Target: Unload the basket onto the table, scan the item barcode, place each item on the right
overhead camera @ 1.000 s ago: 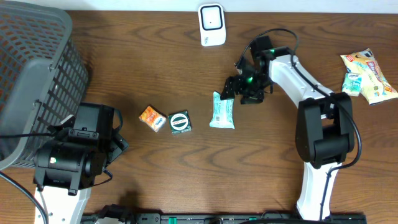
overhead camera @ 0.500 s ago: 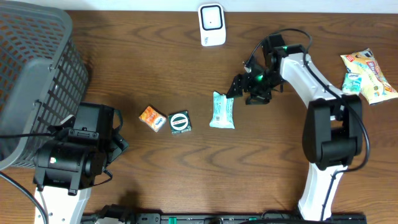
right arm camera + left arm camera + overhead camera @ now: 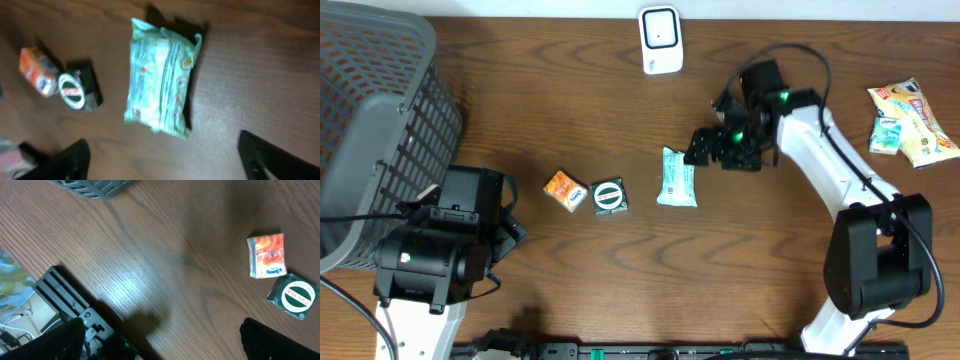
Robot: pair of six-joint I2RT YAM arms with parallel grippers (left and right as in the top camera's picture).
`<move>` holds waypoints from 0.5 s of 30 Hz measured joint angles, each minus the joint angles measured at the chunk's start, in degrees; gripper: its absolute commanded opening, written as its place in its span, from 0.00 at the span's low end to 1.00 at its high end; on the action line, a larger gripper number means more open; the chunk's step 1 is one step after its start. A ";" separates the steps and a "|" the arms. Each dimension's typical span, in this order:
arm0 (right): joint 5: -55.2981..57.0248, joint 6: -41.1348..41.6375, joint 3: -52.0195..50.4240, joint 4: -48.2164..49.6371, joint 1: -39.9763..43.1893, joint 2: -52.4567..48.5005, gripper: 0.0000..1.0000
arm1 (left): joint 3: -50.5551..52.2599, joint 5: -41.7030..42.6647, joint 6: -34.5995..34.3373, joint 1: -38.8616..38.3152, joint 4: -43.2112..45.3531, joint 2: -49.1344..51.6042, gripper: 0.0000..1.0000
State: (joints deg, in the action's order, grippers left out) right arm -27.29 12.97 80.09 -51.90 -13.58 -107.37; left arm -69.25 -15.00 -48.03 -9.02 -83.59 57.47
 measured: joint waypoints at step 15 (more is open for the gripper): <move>0.63 0.68 -4.31 5.70 0.00 0.96 0.99 | 0.00 0.02 0.00 0.00 0.02 0.00 0.98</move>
State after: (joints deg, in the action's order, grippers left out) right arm -26.65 13.65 75.79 -46.19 -13.58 -106.41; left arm -69.25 -14.98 -48.03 -9.02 -83.57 57.47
